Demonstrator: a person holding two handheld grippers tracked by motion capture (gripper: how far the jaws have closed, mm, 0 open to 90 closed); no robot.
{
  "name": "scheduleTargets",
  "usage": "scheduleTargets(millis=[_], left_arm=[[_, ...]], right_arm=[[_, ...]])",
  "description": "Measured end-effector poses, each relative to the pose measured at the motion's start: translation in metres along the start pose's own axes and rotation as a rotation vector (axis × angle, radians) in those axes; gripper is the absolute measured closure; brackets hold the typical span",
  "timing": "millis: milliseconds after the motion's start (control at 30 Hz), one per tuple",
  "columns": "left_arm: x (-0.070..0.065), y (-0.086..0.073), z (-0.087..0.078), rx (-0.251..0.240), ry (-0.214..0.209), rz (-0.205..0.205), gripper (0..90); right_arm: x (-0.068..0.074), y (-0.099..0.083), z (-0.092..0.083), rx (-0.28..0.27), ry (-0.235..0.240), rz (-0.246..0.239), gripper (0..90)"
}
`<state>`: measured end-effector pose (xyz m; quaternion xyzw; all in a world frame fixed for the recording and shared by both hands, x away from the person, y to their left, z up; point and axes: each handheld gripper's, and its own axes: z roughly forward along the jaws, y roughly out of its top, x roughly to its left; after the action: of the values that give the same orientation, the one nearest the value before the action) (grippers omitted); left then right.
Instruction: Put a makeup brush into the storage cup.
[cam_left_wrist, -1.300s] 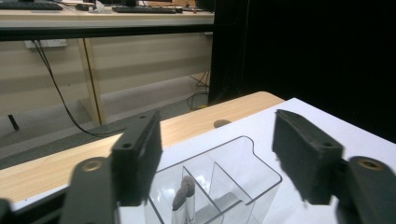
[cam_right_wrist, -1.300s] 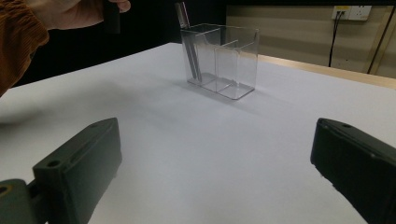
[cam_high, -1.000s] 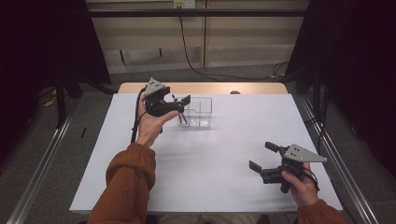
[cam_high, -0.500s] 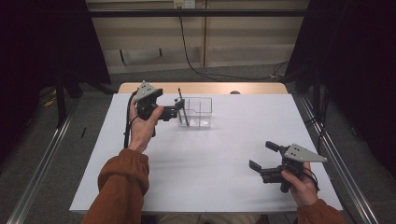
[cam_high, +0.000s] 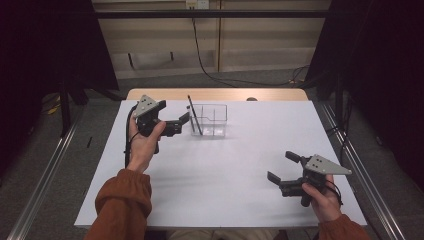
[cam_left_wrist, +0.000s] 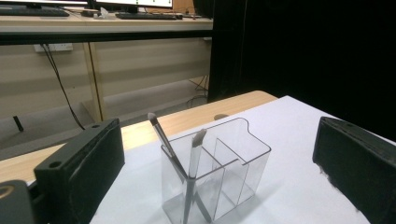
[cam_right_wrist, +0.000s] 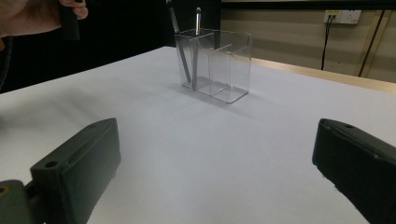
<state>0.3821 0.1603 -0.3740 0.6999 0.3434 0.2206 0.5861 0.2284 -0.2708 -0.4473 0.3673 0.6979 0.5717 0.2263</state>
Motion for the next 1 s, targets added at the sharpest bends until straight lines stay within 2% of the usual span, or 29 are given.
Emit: scheduleTargets(millis=[67,267,367,600,667,867,933,1000], left_arm=[[0.001,-0.003,-0.004,0.002,0.015,0.004,2.0],[0.003,-0.008,-0.017,-0.009,0.006,-0.010,2.0],[0.004,-0.009,-0.023,-0.030,-0.011,-0.018,2.0],[0.003,-0.013,-0.037,-0.035,-0.007,0.004,1.9],[0.003,-0.015,-0.040,-0.045,-0.003,-0.009,2.0],[-0.001,-0.024,-0.049,-0.024,-0.010,0.003,2.0],[-0.001,-0.026,-0.053,-0.018,-0.026,-0.005,1.9],[0.000,-0.028,-0.057,-0.010,-0.018,0.008,2.0]], right_arm=[[0.000,0.000,0.000,-0.001,0.000,0.000,0.7],[0.001,0.000,0.001,0.003,0.003,-0.006,0.6],[0.001,0.001,0.001,0.000,0.002,-0.005,0.6],[0.000,0.001,0.001,0.002,0.001,-0.006,0.6],[0.000,0.001,0.001,0.001,0.000,-0.005,0.5],[0.000,0.001,0.000,-0.002,-0.008,-0.006,0.6],[0.001,0.001,0.000,0.001,-0.008,-0.008,0.5],[0.001,0.001,0.000,0.001,-0.005,-0.009,0.5]])
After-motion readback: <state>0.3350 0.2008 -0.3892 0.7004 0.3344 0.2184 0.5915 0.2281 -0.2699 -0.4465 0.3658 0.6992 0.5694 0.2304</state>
